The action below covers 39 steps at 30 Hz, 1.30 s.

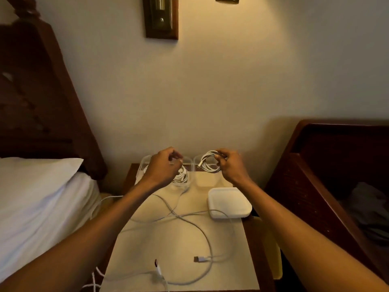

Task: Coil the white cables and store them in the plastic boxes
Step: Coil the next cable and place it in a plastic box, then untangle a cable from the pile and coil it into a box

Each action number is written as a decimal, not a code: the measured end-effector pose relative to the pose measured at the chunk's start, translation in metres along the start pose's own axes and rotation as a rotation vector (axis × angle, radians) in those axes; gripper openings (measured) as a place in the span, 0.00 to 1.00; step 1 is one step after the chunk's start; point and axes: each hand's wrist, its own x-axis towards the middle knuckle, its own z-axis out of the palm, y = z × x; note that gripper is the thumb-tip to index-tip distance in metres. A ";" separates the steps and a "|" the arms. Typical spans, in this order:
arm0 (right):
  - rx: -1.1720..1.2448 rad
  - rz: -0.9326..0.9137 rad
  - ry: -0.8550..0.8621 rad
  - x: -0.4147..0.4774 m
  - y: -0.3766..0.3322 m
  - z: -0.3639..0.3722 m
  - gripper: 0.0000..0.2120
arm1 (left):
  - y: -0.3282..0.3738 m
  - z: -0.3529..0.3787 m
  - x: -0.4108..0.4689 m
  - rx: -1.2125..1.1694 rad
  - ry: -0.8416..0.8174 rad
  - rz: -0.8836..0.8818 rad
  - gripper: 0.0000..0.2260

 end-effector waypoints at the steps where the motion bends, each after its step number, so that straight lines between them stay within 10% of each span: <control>1: -0.032 0.009 -0.003 0.005 0.006 0.006 0.09 | -0.014 0.008 0.004 0.046 -0.016 0.002 0.06; 14: -0.585 -0.111 -0.313 0.082 0.058 0.068 0.16 | -0.096 0.085 0.049 0.304 -0.317 0.119 0.24; 39: -0.589 -0.130 -0.318 0.094 0.107 0.117 0.09 | -0.114 0.089 0.059 0.259 -0.326 0.166 0.13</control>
